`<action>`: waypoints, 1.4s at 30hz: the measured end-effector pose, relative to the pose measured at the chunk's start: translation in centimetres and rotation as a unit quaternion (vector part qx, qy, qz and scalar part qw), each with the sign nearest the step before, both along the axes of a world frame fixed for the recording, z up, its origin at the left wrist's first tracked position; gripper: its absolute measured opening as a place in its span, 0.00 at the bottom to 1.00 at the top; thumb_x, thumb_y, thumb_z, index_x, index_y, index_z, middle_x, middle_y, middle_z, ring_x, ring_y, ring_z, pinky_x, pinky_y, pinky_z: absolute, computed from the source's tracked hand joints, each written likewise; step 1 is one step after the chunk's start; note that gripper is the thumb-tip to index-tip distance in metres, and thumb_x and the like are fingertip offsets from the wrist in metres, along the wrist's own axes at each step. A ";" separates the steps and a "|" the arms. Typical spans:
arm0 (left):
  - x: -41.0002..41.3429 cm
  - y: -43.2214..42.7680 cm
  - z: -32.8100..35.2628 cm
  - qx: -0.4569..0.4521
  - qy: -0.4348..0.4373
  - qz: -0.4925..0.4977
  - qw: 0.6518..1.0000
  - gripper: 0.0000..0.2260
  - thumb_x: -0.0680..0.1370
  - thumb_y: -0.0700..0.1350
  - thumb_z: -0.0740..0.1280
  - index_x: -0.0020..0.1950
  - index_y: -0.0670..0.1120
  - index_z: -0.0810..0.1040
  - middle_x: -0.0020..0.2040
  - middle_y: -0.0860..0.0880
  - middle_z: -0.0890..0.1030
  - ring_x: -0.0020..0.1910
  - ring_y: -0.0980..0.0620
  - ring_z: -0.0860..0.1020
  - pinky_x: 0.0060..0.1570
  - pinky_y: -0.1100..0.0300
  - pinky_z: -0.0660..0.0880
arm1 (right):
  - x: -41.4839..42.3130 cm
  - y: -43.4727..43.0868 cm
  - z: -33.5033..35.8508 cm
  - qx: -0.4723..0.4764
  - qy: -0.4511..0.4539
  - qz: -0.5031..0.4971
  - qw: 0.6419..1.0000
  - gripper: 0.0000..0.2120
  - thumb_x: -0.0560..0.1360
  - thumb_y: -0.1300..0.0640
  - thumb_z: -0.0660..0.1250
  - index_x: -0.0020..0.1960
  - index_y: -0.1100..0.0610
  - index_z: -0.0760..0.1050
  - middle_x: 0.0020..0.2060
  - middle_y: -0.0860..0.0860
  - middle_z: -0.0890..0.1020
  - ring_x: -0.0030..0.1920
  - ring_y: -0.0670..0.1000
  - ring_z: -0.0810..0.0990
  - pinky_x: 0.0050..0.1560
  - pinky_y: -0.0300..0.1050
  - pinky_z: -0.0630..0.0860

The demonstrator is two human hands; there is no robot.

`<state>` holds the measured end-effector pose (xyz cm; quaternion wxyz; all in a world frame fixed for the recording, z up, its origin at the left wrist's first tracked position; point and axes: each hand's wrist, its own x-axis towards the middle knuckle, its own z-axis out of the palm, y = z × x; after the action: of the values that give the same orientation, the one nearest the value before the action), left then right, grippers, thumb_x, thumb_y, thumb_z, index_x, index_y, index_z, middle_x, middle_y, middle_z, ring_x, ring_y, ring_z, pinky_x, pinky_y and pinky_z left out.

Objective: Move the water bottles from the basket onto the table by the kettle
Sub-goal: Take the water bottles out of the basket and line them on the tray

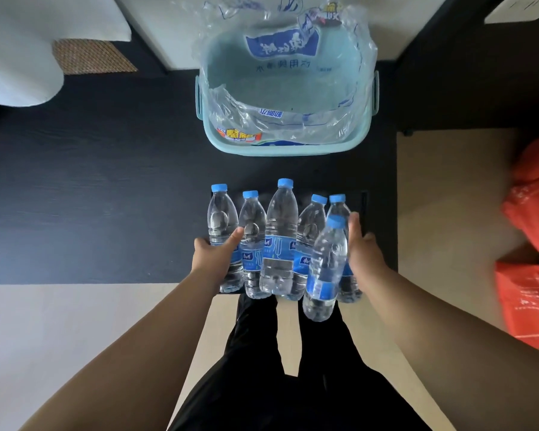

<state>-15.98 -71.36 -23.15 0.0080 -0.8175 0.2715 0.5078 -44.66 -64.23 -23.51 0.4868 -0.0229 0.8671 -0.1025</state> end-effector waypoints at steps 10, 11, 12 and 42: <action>-0.2 -0.5 1.6 -0.026 0.012 -0.011 1.000 0.48 0.55 0.79 0.72 0.65 0.49 0.72 0.55 0.49 0.81 0.50 0.46 0.82 0.55 0.43 0.81 | 0.2 -0.7 2.4 -0.016 -0.015 0.021 1.000 0.54 0.73 0.18 0.48 0.83 0.57 0.58 0.75 0.60 0.72 0.72 0.65 0.74 0.67 0.62 0.74; -0.2 -0.4 1.6 -0.025 0.016 -0.009 1.000 0.49 0.54 0.79 0.72 0.65 0.50 0.72 0.54 0.49 0.82 0.50 0.45 0.82 0.55 0.42 0.81 | 0.2 -0.8 2.6 -0.017 -0.025 0.020 0.999 0.55 0.72 0.17 0.50 0.83 0.57 0.58 0.75 0.60 0.73 0.71 0.64 0.75 0.68 0.64 0.74; -0.1 -0.4 1.6 -0.026 0.019 -0.008 0.999 0.50 0.53 0.79 0.72 0.65 0.50 0.72 0.54 0.49 0.81 0.50 0.46 0.82 0.54 0.42 0.81 | 0.1 -0.8 2.6 -0.019 -0.033 0.017 0.999 0.55 0.72 0.17 0.51 0.83 0.57 0.58 0.73 0.60 0.74 0.69 0.63 0.77 0.66 0.64 0.76; 2.2 -1.5 0.2 0.003 -0.094 -0.260 0.961 0.50 0.66 0.74 0.72 0.75 0.41 0.67 0.72 0.43 0.69 0.59 0.46 0.76 0.46 0.51 0.75 | 0.5 -0.5 1.4 -0.046 0.022 0.162 0.985 0.48 0.73 0.34 0.74 0.82 0.57 0.62 0.71 0.59 0.70 0.54 0.60 0.85 0.52 0.57 0.85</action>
<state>-13.79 -72.87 -23.00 0.1672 -0.7628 0.4710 0.4103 -44.15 -64.70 -22.08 0.4758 -0.1882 0.8570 -0.0615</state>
